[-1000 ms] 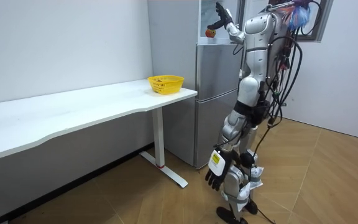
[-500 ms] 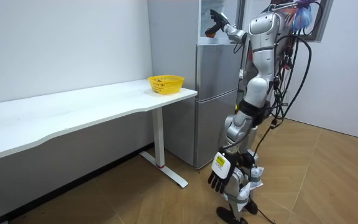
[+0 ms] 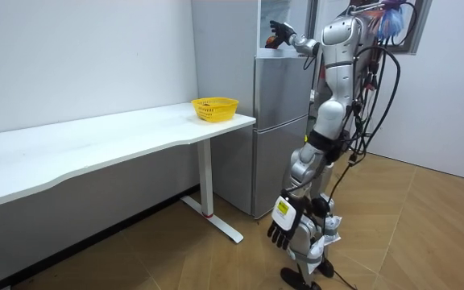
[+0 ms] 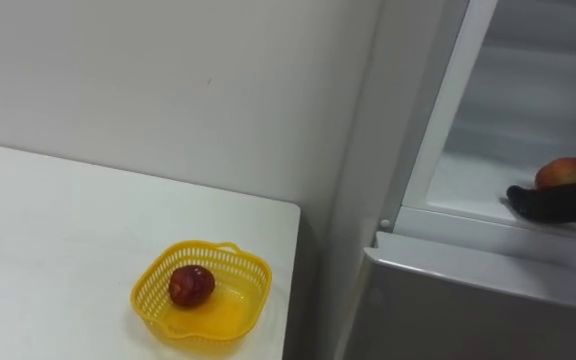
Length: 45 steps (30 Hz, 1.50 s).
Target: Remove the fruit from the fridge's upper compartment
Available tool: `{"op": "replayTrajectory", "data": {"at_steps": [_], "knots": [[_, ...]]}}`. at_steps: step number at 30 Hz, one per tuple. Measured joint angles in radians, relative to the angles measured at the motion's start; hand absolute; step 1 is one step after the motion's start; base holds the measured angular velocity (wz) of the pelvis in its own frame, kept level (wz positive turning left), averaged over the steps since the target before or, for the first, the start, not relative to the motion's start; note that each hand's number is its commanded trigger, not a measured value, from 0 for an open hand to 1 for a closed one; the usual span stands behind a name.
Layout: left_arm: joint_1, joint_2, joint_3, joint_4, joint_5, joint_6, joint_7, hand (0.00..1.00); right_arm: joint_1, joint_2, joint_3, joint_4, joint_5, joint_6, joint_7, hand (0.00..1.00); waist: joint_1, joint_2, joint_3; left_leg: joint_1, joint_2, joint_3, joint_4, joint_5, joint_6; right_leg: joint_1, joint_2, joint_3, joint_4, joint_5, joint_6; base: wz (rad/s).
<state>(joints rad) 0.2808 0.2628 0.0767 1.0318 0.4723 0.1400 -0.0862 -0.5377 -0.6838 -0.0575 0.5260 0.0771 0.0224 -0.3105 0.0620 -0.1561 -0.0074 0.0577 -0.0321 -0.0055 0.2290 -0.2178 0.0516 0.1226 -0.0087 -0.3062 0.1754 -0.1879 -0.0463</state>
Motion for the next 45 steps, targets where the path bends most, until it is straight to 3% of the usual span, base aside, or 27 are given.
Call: {"op": "replayTrajectory", "data": {"at_steps": [7, 14, 22, 23, 24, 25, 45], "knots": [[0.008, 0.0, 0.0, 0.0, 0.0, 0.015, -0.014, 0.0, -0.001, 0.0, -0.001, 0.011, 0.004, 0.001, 0.038, 0.0, -0.002, 0.001, 0.0008, 0.001, 0.0, -0.001, 0.001, 0.0, 0.0, -0.001, -0.001, -0.001, 0.008, 0.0, 0.0, 0.0], [0.011, 0.003, 0.001, 0.01, 0.0, 0.015, -0.011, 0.0, -0.003, 0.0, -0.001, 0.097, 0.165, 0.001, 0.1, 0.0, 0.006, 0.001, 0.002, 0.023, 0.0, -0.002, 0.003, 0.0, 0.0, 0.022, -0.002, -0.001, 0.01, 0.0, 0.001, 0.0], [0.025, 0.004, 0.001, 0.006, 0.0, 0.014, -0.014, 0.0, -0.004, 0.0, -0.005, 0.144, 0.224, -0.001, 0.162, 0.0, 0.007, 0.0, 0.0025, 0.024, -0.001, 0.001, 0.019, 0.0, 0.0, 0.036, -0.001, -0.002, -0.004, -0.001, -0.001, 0.0], [0.024, 0.005, 0.001, 0.007, 0.0, 0.014, -0.014, 0.0, -0.005, 0.0, -0.005, 0.154, 0.23, -0.006, 0.167, 0.54, 0.008, 0.0, 0.0025, 0.024, -0.001, 0.002, 0.019, 0.0, 0.0, 0.035, -0.001, -0.002, -0.007, -0.001, -0.001, 0.0], [0.024, 0.005, 0.001, 0.007, 0.0, 0.014, -0.014, 0.0, -0.007, 0.0, -0.007, 0.165, 0.232, -0.014, 0.182, 0.61, 0.008, 0.0, 0.0025, 0.025, -0.001, 0.002, 0.019, 0.0, 0.0, 0.036, -0.001, -0.002, -0.006, -0.001, -0.001, 0.0], [0.024, 0.005, 0.001, 0.007, 0.0, 0.014, -0.014, 0.0, -0.008, 0.0, -0.008, 0.171, 0.235, -0.017, 0.188, 0.98, 0.008, 0.0, 0.0025, 0.026, -0.001, 0.001, 0.019, 0.0, 0.0, 0.036, -0.001, -0.002, -0.006, -0.001, -0.001, 0.0], [0.013, 0.025, 0.0, 0.012, 0.0, 0.014, -0.034, 0.0, -0.031, 0.0, -0.061, 0.219, 0.248, -0.032, 0.28, 1.0, 0.0, -0.002, 0.0026, 0.041, -0.001, -0.001, 0.006, 0.0, 0.0, 0.043, 0.0, -0.003, -0.007, -0.003, -0.001, 0.0]]}}
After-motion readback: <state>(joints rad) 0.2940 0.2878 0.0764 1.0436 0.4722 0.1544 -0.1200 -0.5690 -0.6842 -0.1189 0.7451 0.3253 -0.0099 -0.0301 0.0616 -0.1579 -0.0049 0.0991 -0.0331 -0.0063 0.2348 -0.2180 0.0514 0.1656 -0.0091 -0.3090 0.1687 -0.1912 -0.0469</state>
